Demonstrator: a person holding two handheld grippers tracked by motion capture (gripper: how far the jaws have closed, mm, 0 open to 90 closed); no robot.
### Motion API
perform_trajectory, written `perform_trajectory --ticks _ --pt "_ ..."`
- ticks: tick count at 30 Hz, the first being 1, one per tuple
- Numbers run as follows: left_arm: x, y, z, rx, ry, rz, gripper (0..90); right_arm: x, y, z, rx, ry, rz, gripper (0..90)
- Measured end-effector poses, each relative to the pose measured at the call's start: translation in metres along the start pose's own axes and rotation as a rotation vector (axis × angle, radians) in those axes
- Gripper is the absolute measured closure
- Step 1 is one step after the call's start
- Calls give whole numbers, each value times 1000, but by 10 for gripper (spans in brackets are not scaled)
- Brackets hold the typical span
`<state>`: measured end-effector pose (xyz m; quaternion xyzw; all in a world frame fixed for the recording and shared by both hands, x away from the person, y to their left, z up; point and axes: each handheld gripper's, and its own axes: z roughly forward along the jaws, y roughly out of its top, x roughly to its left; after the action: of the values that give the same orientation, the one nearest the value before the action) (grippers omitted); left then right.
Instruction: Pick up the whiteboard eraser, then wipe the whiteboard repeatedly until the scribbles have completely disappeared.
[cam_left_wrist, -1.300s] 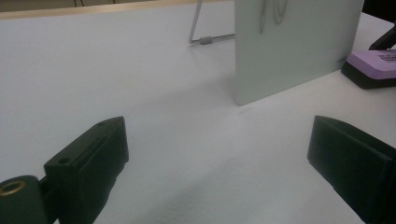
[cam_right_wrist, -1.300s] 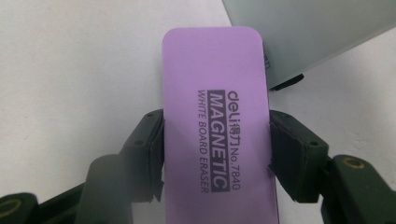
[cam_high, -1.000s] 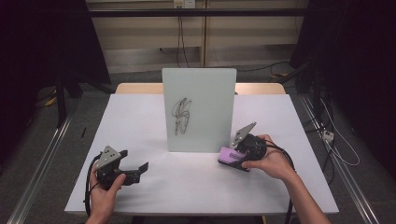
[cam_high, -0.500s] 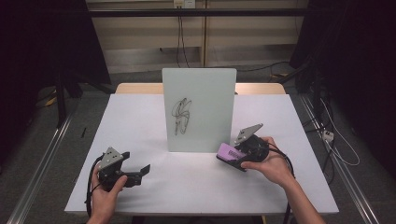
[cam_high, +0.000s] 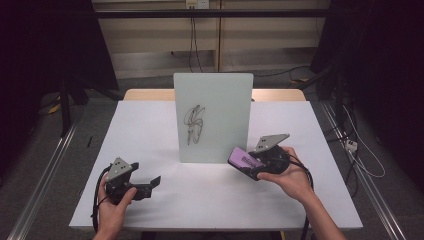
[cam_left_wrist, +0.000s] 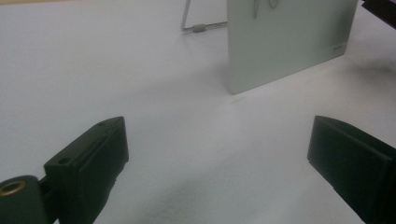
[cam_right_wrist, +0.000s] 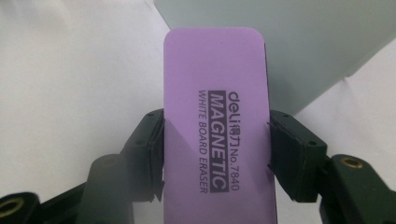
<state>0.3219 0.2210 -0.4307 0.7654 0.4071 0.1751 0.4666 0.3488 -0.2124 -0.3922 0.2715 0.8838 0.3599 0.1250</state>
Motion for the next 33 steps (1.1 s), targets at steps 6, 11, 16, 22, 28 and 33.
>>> perform_trajectory --ticks 6,11,16,22,28,33 --pt "0 0 0 4 0 2 52 2 2 -1 -26 3 -4 412" --pt "0 -1 -1 -9 -16 -1 53 4 9 -11 -88 -11 -15 412" --pt "-1 0 -2 -9 -19 13 53 8 13 -12 -110 -25 -22 413" --pt "-2 0 -1 -5 -3 18 55 9 12 -12 -122 -26 -32 413" --pt "-3 0 1 7 -10 38 55 6 13 -19 -153 -58 -34 413" --pt "-2 -1 3 13 -22 27 55 6 17 -19 -168 -69 -35 413"
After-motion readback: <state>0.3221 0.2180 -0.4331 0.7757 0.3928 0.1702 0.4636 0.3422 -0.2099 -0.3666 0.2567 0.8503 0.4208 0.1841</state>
